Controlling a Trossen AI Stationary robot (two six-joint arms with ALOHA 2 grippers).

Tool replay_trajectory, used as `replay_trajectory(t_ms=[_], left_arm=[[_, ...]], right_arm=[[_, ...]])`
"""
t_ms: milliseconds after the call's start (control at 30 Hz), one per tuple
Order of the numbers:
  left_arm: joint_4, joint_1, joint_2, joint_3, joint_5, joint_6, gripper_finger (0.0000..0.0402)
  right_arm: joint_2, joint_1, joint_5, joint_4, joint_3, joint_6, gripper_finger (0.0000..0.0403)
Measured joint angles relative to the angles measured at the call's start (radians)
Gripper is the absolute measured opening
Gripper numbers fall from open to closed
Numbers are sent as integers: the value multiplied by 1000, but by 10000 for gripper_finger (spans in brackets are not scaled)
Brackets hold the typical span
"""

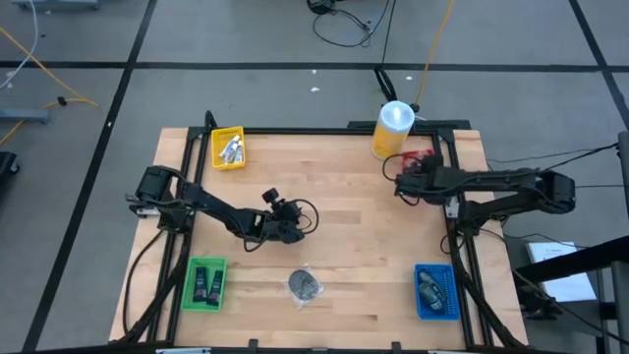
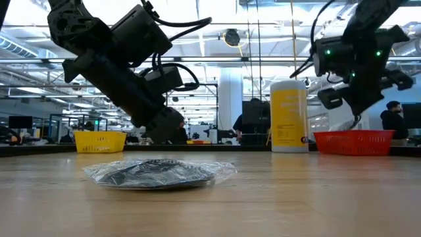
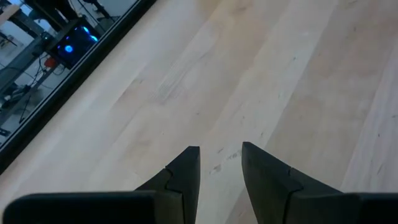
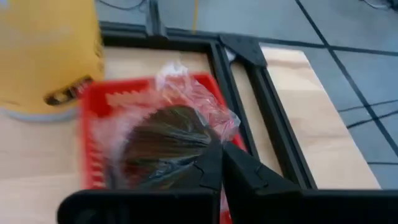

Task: Pick & Place Travel size toiletries
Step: Put the black hairbrush into the red bin

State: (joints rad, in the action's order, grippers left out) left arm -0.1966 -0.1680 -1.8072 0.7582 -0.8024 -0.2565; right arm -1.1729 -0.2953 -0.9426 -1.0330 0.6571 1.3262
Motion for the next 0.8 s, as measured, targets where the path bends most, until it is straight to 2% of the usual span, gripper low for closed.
replay_trajectory(t_ms=[200,467,567,667,800], left_arm=[[-2,-1,0,0,0,0,118],[-18,-1,0,0,0,12,118],[-18,-1,0,0,0,12,118],[-19,-1,0,0,0,11,118],[-19,-1,0,0,0,11,118]], right_arm=[[0,-39,61,22,-55,27,17],[36,-52,75,10,-27,-98,126],[68,-52,131,24,5,-152,155],[86,-64,214,106,11,-257,155],[81,-147,323,243,-7,-413,107]])
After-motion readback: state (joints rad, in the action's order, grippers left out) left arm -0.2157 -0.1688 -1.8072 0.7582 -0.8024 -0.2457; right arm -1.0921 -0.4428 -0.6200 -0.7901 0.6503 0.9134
